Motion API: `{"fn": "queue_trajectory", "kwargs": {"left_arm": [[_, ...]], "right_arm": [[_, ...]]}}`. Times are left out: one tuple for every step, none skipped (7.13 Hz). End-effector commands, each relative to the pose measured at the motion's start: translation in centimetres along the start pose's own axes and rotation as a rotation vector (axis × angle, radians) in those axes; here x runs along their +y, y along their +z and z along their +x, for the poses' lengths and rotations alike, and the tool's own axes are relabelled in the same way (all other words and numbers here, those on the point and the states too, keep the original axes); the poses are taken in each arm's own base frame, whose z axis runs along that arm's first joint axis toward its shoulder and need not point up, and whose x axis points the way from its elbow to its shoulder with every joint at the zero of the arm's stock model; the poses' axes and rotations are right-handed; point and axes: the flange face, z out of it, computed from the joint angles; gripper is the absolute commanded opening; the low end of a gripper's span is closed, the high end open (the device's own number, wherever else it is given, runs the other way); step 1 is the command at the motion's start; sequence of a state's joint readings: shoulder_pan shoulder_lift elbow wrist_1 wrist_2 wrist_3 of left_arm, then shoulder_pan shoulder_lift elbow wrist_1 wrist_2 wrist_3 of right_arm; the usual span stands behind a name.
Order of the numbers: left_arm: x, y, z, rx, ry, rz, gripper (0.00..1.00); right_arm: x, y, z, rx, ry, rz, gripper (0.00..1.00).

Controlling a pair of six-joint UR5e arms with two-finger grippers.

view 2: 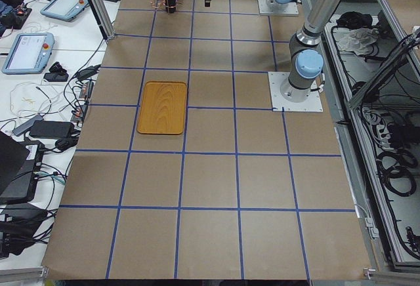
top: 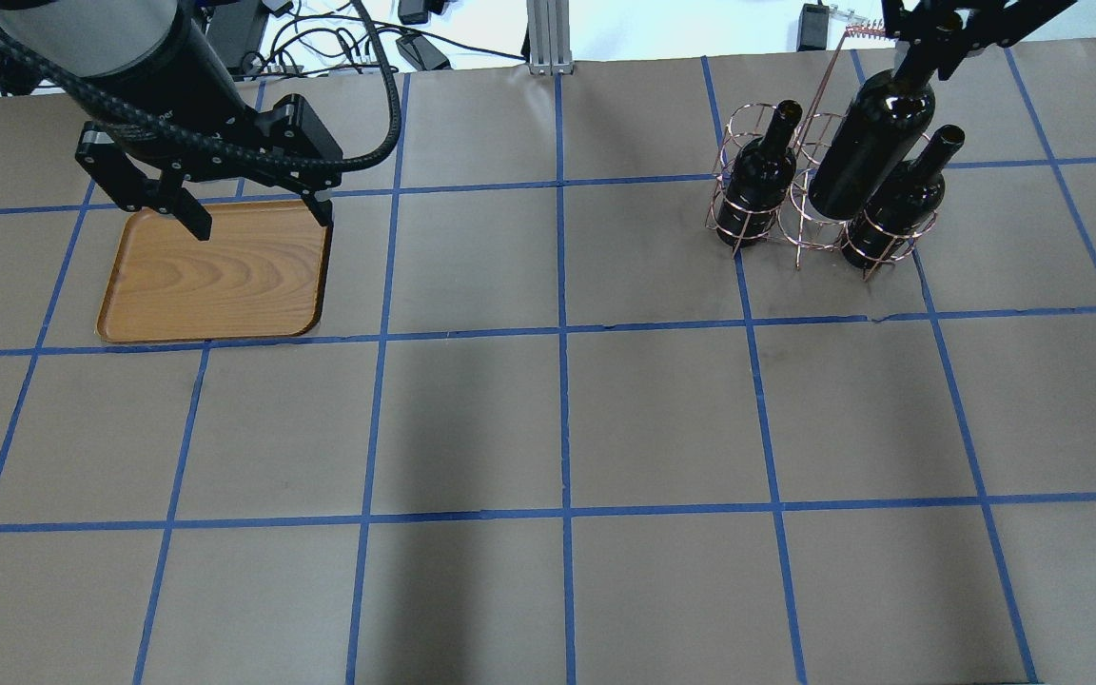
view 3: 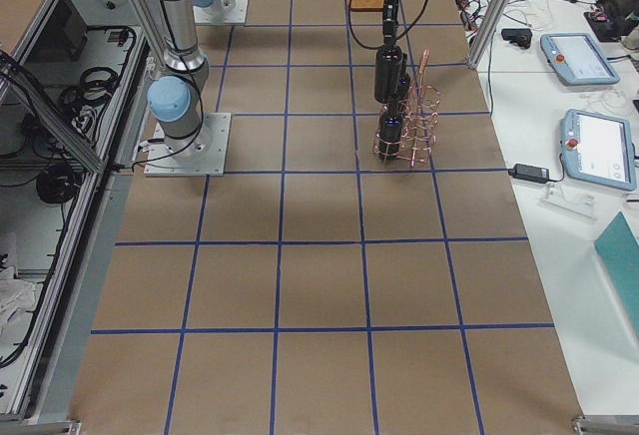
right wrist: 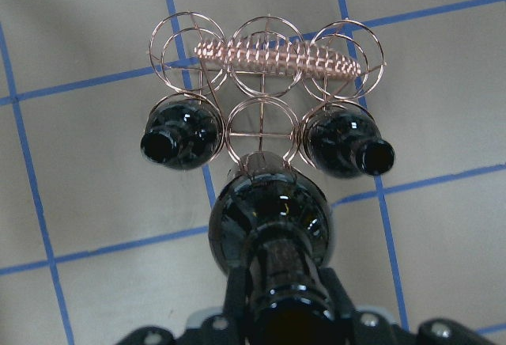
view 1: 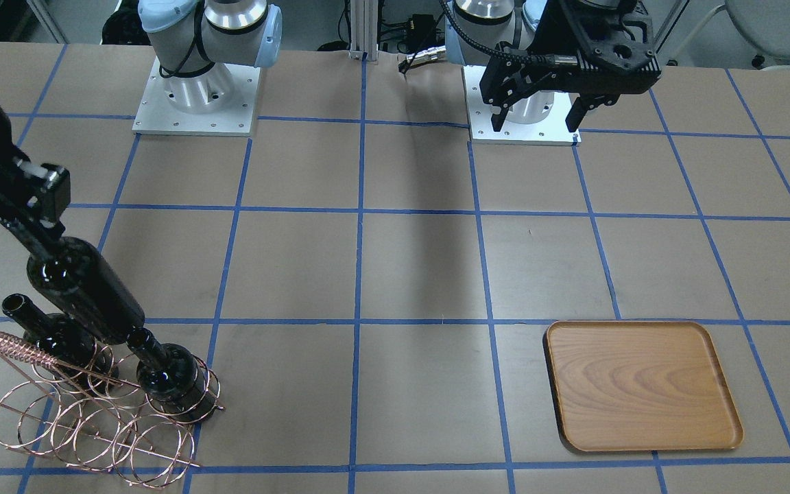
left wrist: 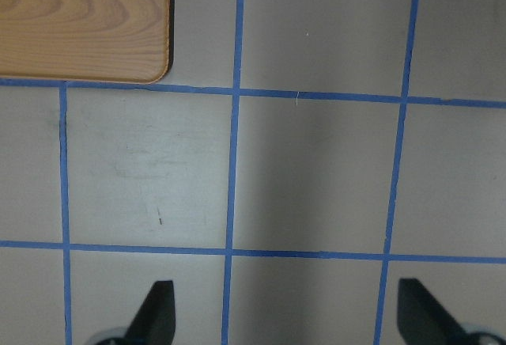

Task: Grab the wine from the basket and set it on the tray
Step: 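Grasp the bottle neck with the right gripper and lift it from the basket, then carry the bottle toward the table center and set it upright with the right gripper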

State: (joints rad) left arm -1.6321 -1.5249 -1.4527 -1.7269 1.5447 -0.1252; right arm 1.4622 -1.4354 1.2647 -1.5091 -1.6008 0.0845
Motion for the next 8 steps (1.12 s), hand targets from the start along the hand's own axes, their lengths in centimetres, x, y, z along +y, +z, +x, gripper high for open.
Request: {"fn": "queue_trajectory", "kwargs": {"left_arm": [[0.0, 0.0, 0.0, -0.002, 0.001, 0.0, 1.0], [0.0, 0.0, -0.1, 0.0, 0.0, 0.001, 1.0], [0.0, 0.0, -0.1, 0.0, 0.0, 0.001, 1.0], [-0.1, 0.0, -0.1, 0.0, -0.002, 0.001, 1.0], [-0.3, -0.2, -0.7, 0.0, -0.011, 0.005, 1.0], [-1.3, -0.9, -3.5, 0.011, -0.053, 0.016, 1.0], [-1.5, -1.5, -5.2, 0.012, -0.053, 0.028, 1.0], [-1.4, -1.8, -5.6, 0.009, -0.043, 0.035, 1.0]], "right_arm": [[5.4, -3.3, -5.3, 0.045, -0.017, -0.003, 0.17], [7.3, -2.8, -10.1, 0.026, 0.009, -0.005, 0.19], [8.6, -1.3, -13.8, 0.023, -0.007, -0.029, 0.19], [10.7, -0.2, -17.3, -0.006, 0.03, -0.043, 0.18], [12.8, 2.5, -21.7, -0.025, -0.018, -0.018, 0.19], [13.8, 5.2, -24.6, -0.043, -0.012, -0.003, 0.19], [14.0, 7.3, -26.7, -0.039, 0.007, -0.014, 0.19], [15.8, 8.8, -29.4, -0.03, -0.017, -0.027, 0.19]]}}
